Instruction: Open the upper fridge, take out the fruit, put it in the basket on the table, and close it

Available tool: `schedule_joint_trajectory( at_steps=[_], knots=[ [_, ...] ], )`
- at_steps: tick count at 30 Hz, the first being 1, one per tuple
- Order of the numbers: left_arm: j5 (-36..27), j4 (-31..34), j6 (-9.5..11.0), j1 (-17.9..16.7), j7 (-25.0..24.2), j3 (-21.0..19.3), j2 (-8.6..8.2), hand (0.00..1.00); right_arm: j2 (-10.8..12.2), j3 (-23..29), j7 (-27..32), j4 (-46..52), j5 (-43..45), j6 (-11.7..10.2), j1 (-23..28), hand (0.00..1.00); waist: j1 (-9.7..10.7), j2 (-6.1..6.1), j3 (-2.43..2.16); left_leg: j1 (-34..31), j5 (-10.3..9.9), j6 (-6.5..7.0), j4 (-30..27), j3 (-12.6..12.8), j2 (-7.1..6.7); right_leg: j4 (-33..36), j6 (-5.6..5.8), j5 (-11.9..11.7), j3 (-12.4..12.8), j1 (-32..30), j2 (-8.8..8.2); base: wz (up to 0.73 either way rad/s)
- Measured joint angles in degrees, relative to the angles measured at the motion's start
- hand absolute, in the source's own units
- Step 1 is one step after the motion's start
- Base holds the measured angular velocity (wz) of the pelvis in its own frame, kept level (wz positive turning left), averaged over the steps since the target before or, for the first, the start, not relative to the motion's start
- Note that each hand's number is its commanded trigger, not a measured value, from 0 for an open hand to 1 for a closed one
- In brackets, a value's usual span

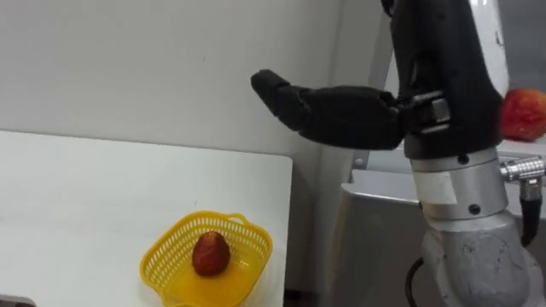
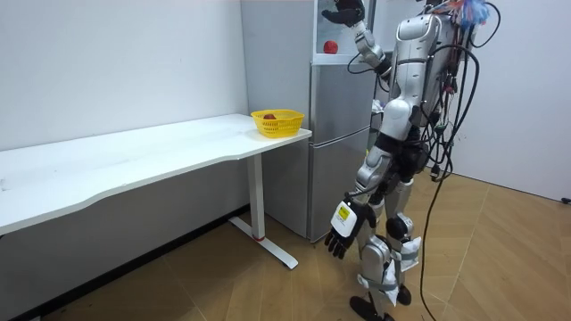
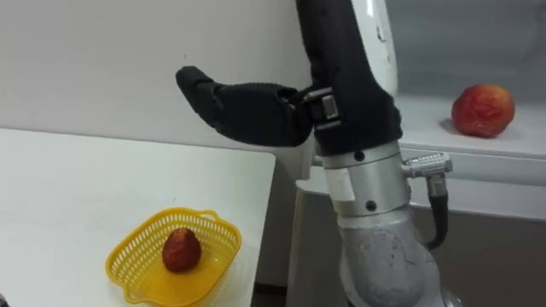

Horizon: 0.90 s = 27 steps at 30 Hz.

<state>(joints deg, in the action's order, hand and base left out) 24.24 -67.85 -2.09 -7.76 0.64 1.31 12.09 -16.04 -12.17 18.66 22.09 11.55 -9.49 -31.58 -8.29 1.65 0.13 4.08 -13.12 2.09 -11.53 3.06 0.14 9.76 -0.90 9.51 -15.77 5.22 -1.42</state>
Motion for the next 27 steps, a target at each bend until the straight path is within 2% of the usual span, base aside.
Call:
schedule_joint_trajectory(
  at_steps=[4, 6, 12, 16, 17, 20, 23, 27],
  knots=[
    [0.01, -1.51, 0.04, 0.18, 0.34, -0.03, -0.11, 0.00, 0.00, 3.22, 3.05, 0.97, 0.10, -0.94, 1.13, 0.00, 0.50, -0.26, 0.16, 0.67, 0.00, 0.00, 0.27, 0.91, 0.10, 0.01, 0.00, 0.00, 0.16, 0.13, 0.04, -0.11],
    [0.05, -1.59, 0.03, 0.13, 0.57, -0.02, -0.13, 0.00, -0.01, 5.32, 3.93, 1.94, 0.64, -1.25, 1.29, 0.00, 1.76, -0.27, 0.17, 0.68, 0.00, 0.00, 0.36, 1.01, 0.09, 0.02, 0.00, 0.00, 0.49, 0.04, 0.05, -0.04],
    [0.05, -1.54, 0.06, -0.80, 1.45, 0.02, -0.17, 0.00, -0.29, 9.04, 7.51, 2.99, 1.28, -1.73, 1.44, 0.00, 3.33, 0.07, -0.05, 0.84, 0.00, 0.01, 0.56, 1.64, 0.13, 0.06, 0.00, 0.00, 1.50, -0.26, 0.18, -0.07],
    [0.05, -1.56, 0.05, -0.83, 1.44, 0.05, -0.17, 0.00, -1.70, 9.72, 10.22, 3.04, 1.33, -1.91, 2.81, 0.00, 3.88, 0.14, -0.04, 2.17, 0.00, 0.01, 0.69, 1.75, 0.17, 0.00, 0.00, 0.00, 1.89, 0.74, 0.23, -0.04],
    [0.06, -1.43, 0.03, -0.84, 1.44, 0.07, -0.17, 0.00, -2.11, 10.24, 10.61, 2.95, 1.91, -1.90, 3.13, 0.00, 4.67, 0.35, 0.09, 2.35, 0.00, 0.00, 0.79, 1.63, 0.20, -0.04, 0.00, 0.00, 2.04, 0.92, 0.33, 0.00],
    [0.14, -1.31, -0.11, -0.90, 1.44, 0.04, -0.19, 0.00, -2.82, 12.74, 11.32, 2.55, 1.44, -1.81, 3.53, 0.00, 5.40, 0.58, 0.22, 2.28, -0.01, 0.00, 1.04, 1.52, 0.21, 0.00, 0.00, 0.00, 2.06, 0.92, 0.49, 0.00],
    [0.11, -1.17, -0.20, -1.75, 1.43, 0.03, -0.15, 0.00, -4.24, 15.20, 12.28, 0.23, 0.69, -1.63, 3.58, 0.00, 6.43, 0.92, 0.03, 2.42, -0.01, 0.00, 1.03, 1.53, 0.20, 0.06, -0.01, 0.00, 2.31, 1.00, 0.53, 0.00],
    [0.16, -0.98, -0.21, -1.96, 1.18, 0.02, -0.15, 0.00, -4.50, 16.46, 13.36, -1.31, 0.04, -1.61, 3.60, 0.00, 6.83, 1.09, -0.07, 2.51, -0.01, 0.00, 1.01, 1.66, 0.20, 0.10, -0.01, 0.00, 3.00, 0.89, 0.67, -0.04]
  ],
)
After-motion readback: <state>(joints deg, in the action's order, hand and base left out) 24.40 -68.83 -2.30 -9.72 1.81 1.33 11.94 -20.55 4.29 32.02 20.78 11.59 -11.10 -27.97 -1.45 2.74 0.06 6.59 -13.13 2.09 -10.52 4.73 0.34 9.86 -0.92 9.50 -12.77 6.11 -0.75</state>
